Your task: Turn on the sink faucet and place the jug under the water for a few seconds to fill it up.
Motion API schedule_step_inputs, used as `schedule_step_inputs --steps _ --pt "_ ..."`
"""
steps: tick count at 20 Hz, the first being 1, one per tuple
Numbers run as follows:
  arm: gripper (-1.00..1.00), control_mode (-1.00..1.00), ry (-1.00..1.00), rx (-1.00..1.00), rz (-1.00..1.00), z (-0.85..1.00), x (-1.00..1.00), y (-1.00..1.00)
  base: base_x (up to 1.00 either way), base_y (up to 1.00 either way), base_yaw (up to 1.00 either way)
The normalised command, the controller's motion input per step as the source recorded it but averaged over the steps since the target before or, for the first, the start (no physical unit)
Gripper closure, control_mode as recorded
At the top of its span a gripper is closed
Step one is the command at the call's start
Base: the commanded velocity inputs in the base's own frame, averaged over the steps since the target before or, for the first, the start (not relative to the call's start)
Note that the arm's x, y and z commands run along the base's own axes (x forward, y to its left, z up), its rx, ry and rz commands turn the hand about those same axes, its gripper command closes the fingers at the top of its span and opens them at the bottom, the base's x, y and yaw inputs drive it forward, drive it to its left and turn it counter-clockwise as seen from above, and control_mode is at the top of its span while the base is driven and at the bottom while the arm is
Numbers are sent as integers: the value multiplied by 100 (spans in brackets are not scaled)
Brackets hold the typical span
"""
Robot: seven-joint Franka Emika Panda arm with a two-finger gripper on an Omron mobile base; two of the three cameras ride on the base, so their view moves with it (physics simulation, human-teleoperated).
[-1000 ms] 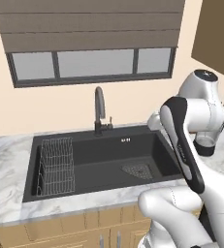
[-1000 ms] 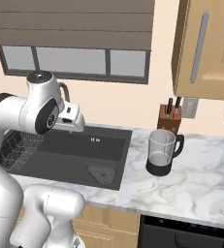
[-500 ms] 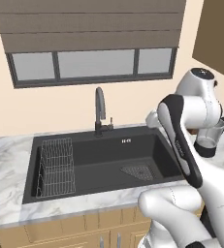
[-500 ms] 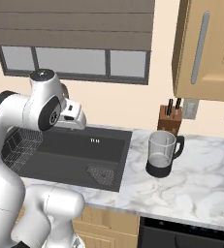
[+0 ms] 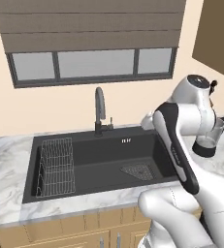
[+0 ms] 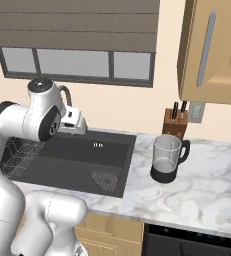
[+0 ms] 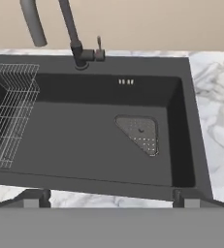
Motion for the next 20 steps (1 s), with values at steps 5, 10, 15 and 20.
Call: schedule_step_inputs --steps 5,10,15,20 --pt "-100 -100 -35 1 13 -24 0 12 0 0 0" --pt "-100 -100 -33 4 14 -3 12 3 0 0 0" --pt "-100 -100 -22 3 14 0 33 0 0 0 0" --pt "-100 -100 -4 0 7 0 35 0 0 0 0"
